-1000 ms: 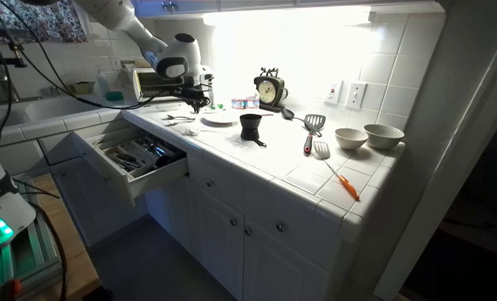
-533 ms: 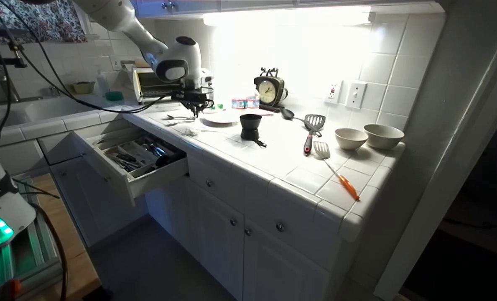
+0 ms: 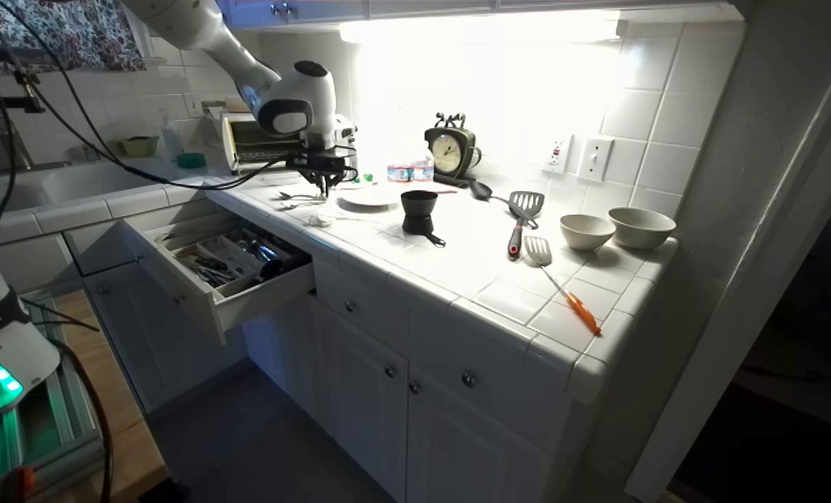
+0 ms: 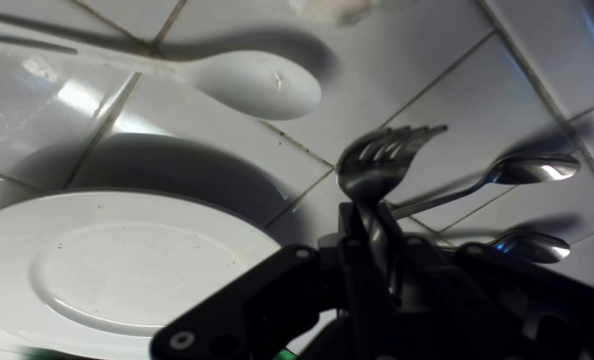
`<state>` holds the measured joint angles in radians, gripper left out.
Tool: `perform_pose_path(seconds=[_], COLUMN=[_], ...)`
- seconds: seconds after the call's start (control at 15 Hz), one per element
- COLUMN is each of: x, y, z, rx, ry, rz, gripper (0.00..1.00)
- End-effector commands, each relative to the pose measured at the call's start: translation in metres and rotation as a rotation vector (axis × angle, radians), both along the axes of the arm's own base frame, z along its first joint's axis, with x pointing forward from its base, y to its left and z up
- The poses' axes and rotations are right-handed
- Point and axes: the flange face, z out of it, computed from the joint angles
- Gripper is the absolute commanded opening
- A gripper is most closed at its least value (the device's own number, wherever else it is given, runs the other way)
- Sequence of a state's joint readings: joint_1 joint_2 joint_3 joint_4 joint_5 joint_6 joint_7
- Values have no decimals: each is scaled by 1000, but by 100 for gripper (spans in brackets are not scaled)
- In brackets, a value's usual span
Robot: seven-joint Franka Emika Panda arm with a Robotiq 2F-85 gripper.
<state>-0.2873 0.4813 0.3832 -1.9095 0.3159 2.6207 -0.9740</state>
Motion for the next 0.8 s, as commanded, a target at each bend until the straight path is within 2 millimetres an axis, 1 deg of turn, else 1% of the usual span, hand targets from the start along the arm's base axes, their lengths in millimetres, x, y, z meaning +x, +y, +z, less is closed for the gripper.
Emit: perform_pose_path(seconds=[0.0, 0.53, 0.73], x=[-12, -11, -15], y=[-1, -20, -20], z=[7, -5, -16], rx=[6, -65, -84], ry=[2, -3, 9], rz=[31, 42, 28], gripper=[2, 2, 2])
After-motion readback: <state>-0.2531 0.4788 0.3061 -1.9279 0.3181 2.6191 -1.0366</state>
